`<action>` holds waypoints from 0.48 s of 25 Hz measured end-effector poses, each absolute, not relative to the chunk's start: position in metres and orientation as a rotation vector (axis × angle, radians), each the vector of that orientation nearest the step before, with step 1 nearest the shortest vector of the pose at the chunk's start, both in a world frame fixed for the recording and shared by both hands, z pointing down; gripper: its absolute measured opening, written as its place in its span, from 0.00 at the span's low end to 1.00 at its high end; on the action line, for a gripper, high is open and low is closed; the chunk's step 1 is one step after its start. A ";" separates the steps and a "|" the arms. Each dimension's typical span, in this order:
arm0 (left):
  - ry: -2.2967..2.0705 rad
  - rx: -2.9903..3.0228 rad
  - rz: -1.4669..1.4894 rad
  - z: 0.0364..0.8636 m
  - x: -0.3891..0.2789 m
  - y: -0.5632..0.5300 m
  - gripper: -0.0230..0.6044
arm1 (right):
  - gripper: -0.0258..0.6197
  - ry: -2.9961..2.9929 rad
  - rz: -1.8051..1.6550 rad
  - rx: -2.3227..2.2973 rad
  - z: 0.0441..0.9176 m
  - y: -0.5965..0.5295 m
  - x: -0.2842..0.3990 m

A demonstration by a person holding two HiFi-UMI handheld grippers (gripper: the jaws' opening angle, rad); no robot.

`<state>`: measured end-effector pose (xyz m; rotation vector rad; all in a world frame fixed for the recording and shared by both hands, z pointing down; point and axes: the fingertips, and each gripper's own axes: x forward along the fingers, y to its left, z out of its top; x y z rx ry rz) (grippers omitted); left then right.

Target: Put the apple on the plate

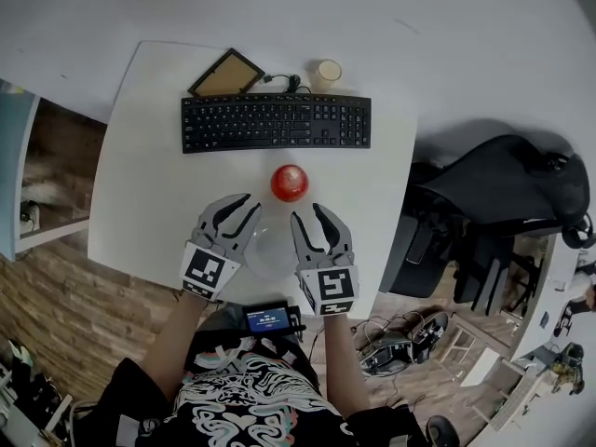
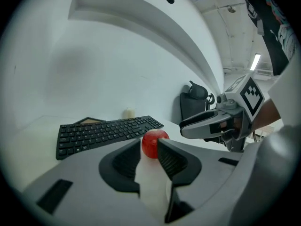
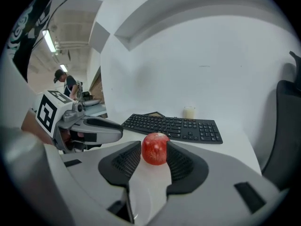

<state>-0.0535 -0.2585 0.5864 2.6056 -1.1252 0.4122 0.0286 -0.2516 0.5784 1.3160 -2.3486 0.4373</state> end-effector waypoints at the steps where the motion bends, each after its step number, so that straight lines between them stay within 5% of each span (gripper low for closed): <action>1: -1.100 2.599 0.403 0.590 -0.051 -0.258 0.27 | 0.31 -2.341 0.440 1.303 0.583 -0.254 0.027; 3: -1.060 2.586 0.378 0.594 -0.048 -0.257 0.42 | 0.39 -2.333 0.456 1.278 0.589 -0.257 0.024; 12: -1.002 2.607 0.352 0.603 -0.037 -0.265 0.50 | 0.49 -2.316 0.469 1.219 0.609 -0.285 0.016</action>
